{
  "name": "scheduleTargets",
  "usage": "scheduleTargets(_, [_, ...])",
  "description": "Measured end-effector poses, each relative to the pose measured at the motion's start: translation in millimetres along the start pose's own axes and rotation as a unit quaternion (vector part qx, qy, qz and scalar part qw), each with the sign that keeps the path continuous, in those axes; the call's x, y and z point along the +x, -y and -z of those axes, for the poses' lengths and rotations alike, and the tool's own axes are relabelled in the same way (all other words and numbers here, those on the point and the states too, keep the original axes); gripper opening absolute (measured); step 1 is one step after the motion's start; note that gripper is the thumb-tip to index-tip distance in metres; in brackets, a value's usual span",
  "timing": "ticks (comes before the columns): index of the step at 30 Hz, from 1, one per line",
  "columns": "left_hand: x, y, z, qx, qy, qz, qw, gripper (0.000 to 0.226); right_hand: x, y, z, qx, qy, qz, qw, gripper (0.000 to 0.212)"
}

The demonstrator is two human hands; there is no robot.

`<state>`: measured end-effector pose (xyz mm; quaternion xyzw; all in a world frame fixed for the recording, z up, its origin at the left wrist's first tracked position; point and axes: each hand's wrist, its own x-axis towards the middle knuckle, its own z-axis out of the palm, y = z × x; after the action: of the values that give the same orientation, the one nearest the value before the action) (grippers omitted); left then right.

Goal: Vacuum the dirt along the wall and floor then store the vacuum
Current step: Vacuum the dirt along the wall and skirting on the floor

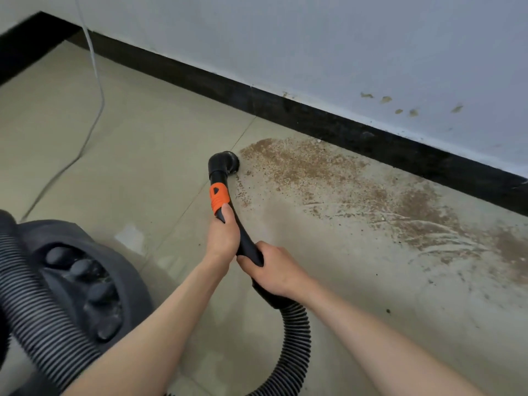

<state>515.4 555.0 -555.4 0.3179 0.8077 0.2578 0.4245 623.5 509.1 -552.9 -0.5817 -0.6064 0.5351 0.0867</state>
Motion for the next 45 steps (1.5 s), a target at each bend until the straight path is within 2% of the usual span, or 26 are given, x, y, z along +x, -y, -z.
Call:
scheduleTargets(6, [9,-10,0,-0.052,0.036,0.01,0.998,0.045,2,8,9,-0.03,-0.049,-0.013,0.998,0.04])
scheduleTargets(10, [23,-13,-4,-0.085,0.059,0.01,0.995,0.056,10,8,10,-0.067,-0.063,-0.02,0.996,0.045])
scheduleTargets(18, [43,-6,-5,-0.115,0.054,0.002,0.992,0.05,23,11,6,-0.132,-0.083,-0.008,0.988,0.044])
scheduleTargets(22, [51,-11,-14,-0.13,0.09,0.002,0.987,0.052,22,10,16,-0.149,-0.099,-0.018,0.984,0.043])
scheduleTargets(35, [33,-63,-84,-0.08,0.192,-0.028,0.978,0.06,12,-22,64,-0.131,-0.204,-0.09,0.966,0.045])
scheduleTargets(45, [32,-67,-80,-0.05,0.146,-0.033,0.987,0.059,18,-21,70,-0.084,-0.176,-0.073,0.978,0.042])
